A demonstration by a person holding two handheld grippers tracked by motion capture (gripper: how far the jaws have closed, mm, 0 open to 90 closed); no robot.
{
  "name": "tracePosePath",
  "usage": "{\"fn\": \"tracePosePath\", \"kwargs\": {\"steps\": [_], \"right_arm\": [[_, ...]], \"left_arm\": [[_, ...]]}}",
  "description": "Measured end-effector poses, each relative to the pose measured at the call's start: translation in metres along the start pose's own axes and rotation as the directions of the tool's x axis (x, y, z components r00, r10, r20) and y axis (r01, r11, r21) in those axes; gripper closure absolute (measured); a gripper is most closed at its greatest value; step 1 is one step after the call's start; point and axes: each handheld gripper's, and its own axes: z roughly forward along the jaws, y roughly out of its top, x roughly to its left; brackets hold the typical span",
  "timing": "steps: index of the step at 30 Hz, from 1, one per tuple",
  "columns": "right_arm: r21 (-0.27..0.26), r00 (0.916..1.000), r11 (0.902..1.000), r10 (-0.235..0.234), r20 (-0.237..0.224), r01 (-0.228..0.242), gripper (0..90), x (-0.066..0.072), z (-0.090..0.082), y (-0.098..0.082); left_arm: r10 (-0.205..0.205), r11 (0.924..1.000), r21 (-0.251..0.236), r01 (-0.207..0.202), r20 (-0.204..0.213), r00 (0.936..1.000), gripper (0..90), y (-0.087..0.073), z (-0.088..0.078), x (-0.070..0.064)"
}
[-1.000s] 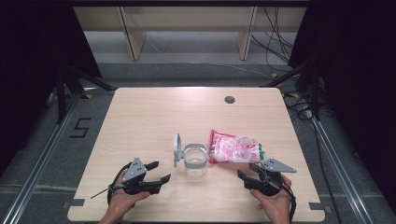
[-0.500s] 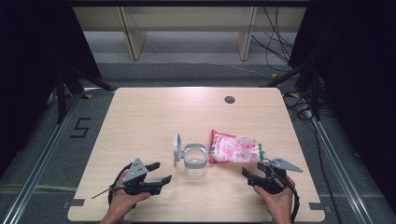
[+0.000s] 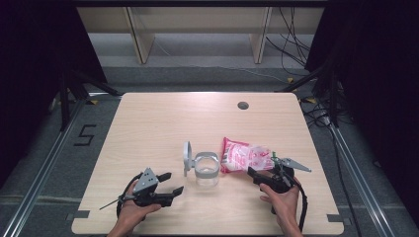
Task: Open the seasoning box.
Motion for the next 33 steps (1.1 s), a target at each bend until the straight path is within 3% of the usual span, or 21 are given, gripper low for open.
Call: {"fn": "tracePosePath", "kwargs": {"steps": [3,4,5,9,16,18,19,20,23,29,32,33], "right_arm": [[-0.005,0.9996,1.0,0.008,0.028,-0.007,16.7,0.002,0.008,0.004],[0.004,0.9977,0.9977,0.067,0.013,-0.067,16.0,0.006,0.009,0.004],[-0.005,0.9991,0.9995,0.031,0.029,-0.031,16.3,0.004,0.013,0.006],[-0.009,0.999,0.9994,0.035,0.027,-0.035,19.4,0.004,0.021,0.009],[-0.032,0.9991,0.9995,0.006,0.042,-0.005,48.7,-0.005,0.029,0.012],[-0.04,0.9984,0.9989,-0.022,0.052,0.024,60.0,-0.006,0.031,0.013],[-0.019,0.9982,0.9998,0.006,0.06,-0.005,63.8,-0.003,0.03,0.014],[-0.019,0.9972,0.9988,-0.044,0.061,0.045,71.9,-0.008,0.031,0.016],[-0.019,0.995,0.996,-0.086,0.051,0.087,85.2,-0.013,0.031,0.018],[0.014,0.9919,0.9919,-0.126,-0.015,0.127,90.0,-0.02,0.021,0.023],[0.039,0.9914,0.9913,-0.125,-0.038,0.126,90.0,-0.023,0.013,0.024],[0.038,0.9896,0.9895,-0.138,-0.041,0.139,90.0,-0.026,0.009,0.024]], "left_arm": [[0.0,1.0,-0.001,0.0,-0.004,1.0,29.7,0.0,0.0,0.002],[-0.01,0.9999,-0.007,0.01,-0.002,0.9999,29.7,-0.001,0.0,0.002],[-0.009,0.9999,-0.006,0.009,-0.004,1.0,29.8,-0.001,0.0,0.002],[-0.007,1.0,-0.005,0.007,0.005,1.0,29.7,-0.001,0.0,0.001],[-0.011,0.9999,-0.006,0.011,0.006,0.9999,29.8,-0.001,0.0,0.001],[-0.008,0.9999,-0.008,0.008,0.01,0.9999,30.0,0.0,0.0,0.001],[-0.012,0.9999,-0.008,0.012,0.004,0.9999,30.1,0.0,0.001,0.0],[-0.012,0.9999,-0.008,0.012,0.005,0.9999,30.2,-0.001,0.001,0.0],[-0.011,0.9999,-0.004,0.011,0.007,0.9999,30.3,-0.001,0.0,0.0],[-0.019,0.9998,-0.011,0.019,0.008,0.9998,30.4,-0.001,-0.001,0.001],[0.011,0.9998,-0.015,-0.011,0.012,0.9999,30.4,-0.001,-0.001,0.003],[0.004,1.0,-0.009,-0.003,0.012,0.9999,30.5,-0.001,-0.001,0.003]]}}
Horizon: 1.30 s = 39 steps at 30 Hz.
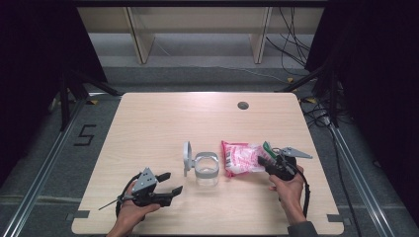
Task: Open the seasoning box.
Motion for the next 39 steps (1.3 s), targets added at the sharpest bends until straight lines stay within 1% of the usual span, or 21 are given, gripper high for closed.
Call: {"fn": "tracePosePath", "kwargs": {"steps": [4,10,12,13,15,16,17,20,21,22,24,25,27,28,29,31,34,35,36,38,39], "right_arm": [[0.015,0.9994,0.9995,-0.026,-0.024,0.026,90.0,-0.011,-0.019,-0.003],[0.025,0.9996,0.9994,0.023,-0.016,-0.022,90.0,-0.03,-0.043,-0.009],[-0.008,0.9998,0.9998,0.016,0.007,-0.016,90.0,-0.037,-0.045,-0.009],[-0.002,0.9985,0.9985,0.056,0.0,-0.056,90.0,-0.037,-0.047,-0.009],[-0.016,0.9994,0.9998,0.011,0.032,-0.01,90.0,-0.045,-0.045,-0.008],[0.002,0.9971,0.998,0.063,0.041,-0.064,90.0,-0.043,-0.045,-0.007],[-0.028,0.9986,0.9993,0.026,0.046,-0.025,89.6,-0.047,-0.04,-0.006],[-0.029,0.9949,0.9981,0.056,0.083,-0.054,87.5,-0.046,-0.033,-0.002],[-0.033,0.9903,0.9942,0.105,0.091,-0.102,86.7,-0.043,-0.031,-0.001],[-0.044,0.9929,0.9967,0.072,0.095,-0.068,85.7,-0.046,-0.03,-0.001],[-0.069,0.9918,0.9936,0.095,0.085,-0.089,79.6,-0.047,-0.025,-0.001],[-0.068,0.9843,0.9863,0.156,0.083,-0.15,76.0,-0.043,-0.024,-0.001],[-0.059,0.9743,0.9783,0.204,0.096,-0.199,69.0,-0.041,-0.024,-0.004],[-0.08,0.9804,0.9828,0.174,0.094,-0.166,66.9,-0.045,-0.021,-0.006],[-0.071,0.9709,0.9738,0.222,0.09,-0.216,65.0,-0.042,-0.022,-0.007],[-0.08,0.9734,0.9768,0.206,0.1,-0.199,60.7,-0.047,-0.024,-0.01],[-0.082,0.9563,0.9586,0.279,0.086,-0.273,58.2,-0.038,-0.028,-0.017],[-0.089,0.9606,0.9625,0.264,0.088,-0.256,57.5,-0.04,-0.027,-0.02],[-0.074,0.9451,0.9474,0.317,0.079,-0.312,56.4,-0.035,-0.03,-0.02],[-0.089,0.9524,0.9554,0.29,0.095,-0.282,56.6,-0.033,-0.027,-0.022],[-0.081,0.9489,0.9506,0.306,0.078,-0.3,56.6,-0.03,-0.026,-0.022]], "left_arm": [[-0.02,0.9998,0.004,0.02,-0.01,0.9997,30.5,0.0,0.0,-0.002],[-0.024,0.9997,-0.003,0.024,-0.006,0.9997,30.5,0.0,0.002,-0.003],[-0.014,0.9998,0.01,0.015,-0.01,0.9998,30.4,0.0,0.001,-0.003],[-0.012,0.9999,0.009,0.012,-0.009,0.9999,30.4,0.001,0.001,-0.003],[-0.013,0.9999,0.008,0.013,-0.012,0.9998,30.4,0.001,0.002,-0.004],[0.0,1.0,0.007,0.0,-0.007,1.0,30.4,0.002,0.002,-0.003],[-0.012,0.9999,0.005,0.012,-0.008,0.9999,30.4,0.001,0.002,-0.003],[-0.012,0.9999,0.009,0.012,-0.011,0.9999,30.4,0.001,0.002,-0.004],[-0.013,0.9999,0.0,0.013,0.002,0.9999,30.4,0.001,0.003,-0.003],[-0.016,0.9999,0.003,0.016,0.0,0.9999,30.4,0.001,0.004,-0.003],[-0.015,0.9999,0.005,0.015,0.003,0.9999,30.4,0.001,0.004,-0.003],[-0.013,0.9999,0.004,0.013,0.004,0.9999,30.4,0.001,0.004,-0.003],[-0.011,0.9999,0.005,0.011,0.006,0.9999,30.3,0.001,0.004,-0.004],[-0.012,0.9999,0.005,0.012,0.005,0.9999,30.3,0.001,0.004,-0.004],[-0.014,0.9999,0.005,0.014,0.003,0.9999,30.3,0.0,0.003,-0.005],[-0.019,0.9998,0.006,0.019,-0.006,0.9998,30.3,0.0,0.002,-0.005],[-0.015,0.9999,0.003,0.015,-0.001,0.9999,30.3,0.0,0.003,-0.003],[-0.017,0.9999,0.003,0.017,-0.002,0.9999,30.2,0.0,0.003,-0.003],[-0.014,0.9999,0.005,0.014,0.001,0.9999,30.3,0.0,0.003,-0.004],[-0.001,1.0,0.006,0.001,-0.006,1.0,30.3,0.001,0.002,-0.005],[-0.006,1.0,0.006,0.006,-0.009,0.9999,30.3,0.001,0.002,-0.006]]}}
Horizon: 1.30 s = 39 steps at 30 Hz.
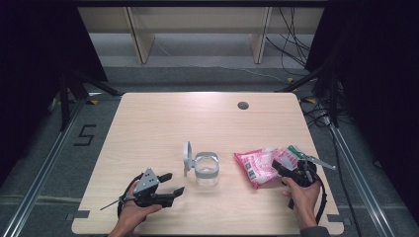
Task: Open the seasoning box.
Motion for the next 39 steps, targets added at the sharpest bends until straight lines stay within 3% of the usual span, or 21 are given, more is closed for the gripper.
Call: {"fn": "tracePosePath", "kwargs": {"steps": [1,2,4,5,12,14,16,19,20,21,22,24,26,28,30,32,33,34,35,36,39], "right_arm": [[0.003,0.9999,0.9999,0.011,-0.002,-0.011,57.0,0.002,0.001,-0.001],[-0.006,1.0,0.9999,-0.008,0.002,0.008,58.2,0.002,0.003,-0.001],[0.006,0.9999,1.0,0.006,0.009,-0.007,61.9,0.002,0.005,-0.002],[-0.003,0.9998,0.9999,0.011,-0.017,-0.011,64.6,0.002,0.006,-0.003],[0.009,0.9998,0.9999,0.01,-0.017,-0.01,86.3,0.003,0.01,0.0],[0.006,0.9994,0.9995,-0.032,-0.013,0.032,89.2,0.003,0.011,0.001],[0.001,0.9909,0.9909,-0.134,-0.013,0.134,90.0,-0.001,0.012,0.005],[-0.025,0.9836,0.9835,-0.179,-0.018,0.179,90.0,0.0,0.012,0.007],[-0.015,0.991,0.9915,-0.13,-0.034,0.129,90.0,0.006,0.009,0.008],[-0.028,0.9792,0.9795,-0.2,-0.032,0.2,90.0,0.005,0.009,0.01],[0.0,0.9879,0.9879,-0.155,-0.013,0.155,90.0,0.011,0.006,0.01],[-0.039,0.971,0.971,-0.237,-0.031,0.236,90.0,0.011,0.005,0.013],[-0.059,0.9775,0.9783,-0.202,-0.06,0.199,90.0,0.017,0.002,0.015],[-0.095,0.9672,0.9665,-0.245,-0.068,0.238,90.0,0.02,0.001,0.017],[-0.083,0.9694,0.9711,-0.231,-0.084,0.224,90.0,0.023,-0.004,0.018],[-0.105,0.9633,0.9642,-0.253,-0.089,0.244,90.0,0.027,-0.005,0.02],[-0.123,0.9536,0.9529,-0.288,-0.086,0.277,90.0,0.027,-0.005,0.021],[-0.113,0.9632,0.9637,-0.252,-0.092,0.242,90.0,0.032,-0.008,0.02],[-0.122,0.9502,0.9521,-0.293,-0.106,0.28,90.0,0.031,-0.009,0.022],[-0.123,0.9544,0.9557,-0.28,-0.103,0.267,90.0,0.036,-0.01,0.022],[-0.145,0.9376,0.9396,-0.327,-0.117,0.31,90.0,0.041,-0.015,0.024]], "left_arm": [[-0.005,1.0,-0.004,0.005,0.007,1.0,30.2,0.0,0.0,0.0],[0.029,0.9996,-0.003,-0.029,0.01,0.9995,30.2,0.001,0.0,0.002],[-0.006,1.0,-0.007,0.006,0.011,0.9999,30.2,0.0,0.0,-0.001],[0.003,1.0,-0.004,-0.003,0.007,1.0,30.2,0.001,0.0,-0.001],[0.006,1.0,-0.002,-0.006,0.022,0.9997,30.2,0.001,0.002,-0.005],[0.009,1.0,0.002,-0.009,0.021,0.9997,30.2,0.001,0.001,-0.005],[0.0,0.9998,-0.019,0.001,0.022,0.9998,30.2,0.001,0.003,-0.006],[0.002,1.0,-0.008,-0.002,0.03,0.9996,30.2,0.001,0.001,-0.006],[0.004,1.0,-0.003,-0.004,0.019,0.9998,30.2,0.001,0.0,-0.006],[0.004,1.0,-0.004,-0.004,0.02,0.9998,30.2,0.002,0.0,-0.006],[0.009,0.9999,-0.006,-0.009,0.024,0.9997,30.2,0.002,0.0,-0.006],[0.011,0.9999,-0.005,-0.011,0.023,0.9997,30.2,0.002,0.0,-0.007],[0.004,0.9999,-0.015,-0.004,0.034,0.9994,30.2,0.002,0.0,-0.008],[0.005,0.9998,-0.021,-0.004,0.029,0.9996,30.2,0.002,0.0,-0.008],[0.0,0.9996,-0.029,0.001,0.035,0.9994,30.5,0.002,-0.001,-0.01],[0.008,0.9995,-0.032,-0.006,0.042,0.9991,30.4,0.003,-0.001,-0.012],[0.019,0.9988,-0.045,-0.018,0.041,0.999,30.3,0.003,0.0,-0.012],[0.014,0.9994,-0.031,-0.012,0.046,0.9988,30.3,0.003,-0.001,-0.012],[0.014,0.9993,-0.034,-0.013,0.045,0.9989,30.1,0.003,0.0,-0.013],[0.009,0.9994,-0.032,-0.007,0.047,0.9989,29.9,0.003,0.0,-0.014],[0.021,0.9996,-0.022,-0.02,0.041,0.9989,29.5,0.003,0.001,-0.019]]}}
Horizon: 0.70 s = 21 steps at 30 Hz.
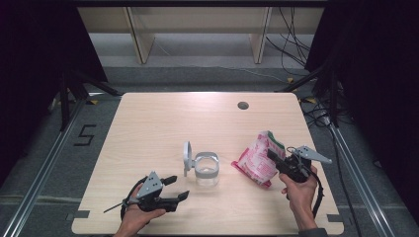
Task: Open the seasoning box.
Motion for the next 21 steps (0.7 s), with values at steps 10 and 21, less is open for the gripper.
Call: {"fn": "tracePosePath", "kwargs": {"steps": [10,21], "right_arm": [[-0.005,0.9974,0.9981,-0.062,-0.035,0.062,90.0,0.017,-0.008,0.012],[0.003,0.9911,0.993,-0.117,-0.063,0.118,90.0,0.03,-0.014,0.022]], "left_arm": [[0.063,0.9978,0.019,-0.063,0.009,0.998,29.3,0.0,0.008,-0.013],[0.083,0.9959,0.032,-0.084,0.037,0.9959,29.2,0.004,0.019,-0.023]]}}
